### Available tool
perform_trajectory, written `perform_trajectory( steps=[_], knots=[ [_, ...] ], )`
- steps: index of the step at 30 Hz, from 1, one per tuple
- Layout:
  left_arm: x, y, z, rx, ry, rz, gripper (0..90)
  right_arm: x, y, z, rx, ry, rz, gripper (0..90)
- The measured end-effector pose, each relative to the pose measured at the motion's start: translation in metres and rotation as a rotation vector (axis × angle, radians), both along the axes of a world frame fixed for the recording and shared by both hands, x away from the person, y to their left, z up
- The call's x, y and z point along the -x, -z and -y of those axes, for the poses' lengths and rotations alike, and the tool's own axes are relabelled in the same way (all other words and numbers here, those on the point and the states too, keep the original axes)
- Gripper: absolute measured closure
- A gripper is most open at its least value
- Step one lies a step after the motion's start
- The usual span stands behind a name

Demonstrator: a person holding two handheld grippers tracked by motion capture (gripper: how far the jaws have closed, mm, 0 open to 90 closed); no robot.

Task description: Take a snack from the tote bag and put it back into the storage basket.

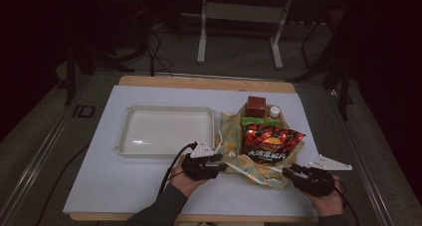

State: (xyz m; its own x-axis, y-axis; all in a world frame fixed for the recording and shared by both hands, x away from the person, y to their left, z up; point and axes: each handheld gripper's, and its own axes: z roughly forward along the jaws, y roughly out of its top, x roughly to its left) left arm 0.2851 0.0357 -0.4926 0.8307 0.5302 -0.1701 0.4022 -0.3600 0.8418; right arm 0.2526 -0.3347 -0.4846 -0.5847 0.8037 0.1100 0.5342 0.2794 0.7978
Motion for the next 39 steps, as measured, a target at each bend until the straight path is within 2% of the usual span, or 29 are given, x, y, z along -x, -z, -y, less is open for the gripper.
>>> perform_trajectory(
  steps=[8,10,15,22,28,32,36,39],
  knots=[
    [0.003,0.001,-0.003,0.010,-0.003,-0.001,47.1,0.001,-0.020,0.002,-0.015,-0.029,0.041,55.6],
    [0.004,0.002,-0.004,0.012,-0.002,0.000,46.5,0.002,-0.027,0.002,-0.025,-0.049,0.048,52.7],
    [0.007,0.003,-0.006,0.015,0.014,-0.006,43.5,0.004,-0.034,0.002,-0.017,-0.046,0.064,47.8],
    [0.010,0.001,-0.011,0.036,0.029,-0.010,42.4,0.000,-0.040,0.002,-0.035,-0.047,0.079,47.9],
    [0.011,-0.003,-0.016,0.055,0.030,-0.003,42.6,-0.011,-0.031,-0.007,-0.012,-0.086,0.057,46.1],
    [0.011,-0.007,-0.017,0.066,0.024,0.005,43.5,-0.018,-0.021,-0.012,0.036,-0.090,0.021,46.9],
    [0.008,-0.008,-0.009,0.068,0.024,0.008,44.5,-0.024,-0.008,-0.010,0.066,-0.082,-0.016,48.2],
    [0.005,-0.005,0.001,0.054,0.032,0.008,45.9,-0.027,-0.001,-0.009,0.090,-0.076,-0.034,49.0]
  ],
)
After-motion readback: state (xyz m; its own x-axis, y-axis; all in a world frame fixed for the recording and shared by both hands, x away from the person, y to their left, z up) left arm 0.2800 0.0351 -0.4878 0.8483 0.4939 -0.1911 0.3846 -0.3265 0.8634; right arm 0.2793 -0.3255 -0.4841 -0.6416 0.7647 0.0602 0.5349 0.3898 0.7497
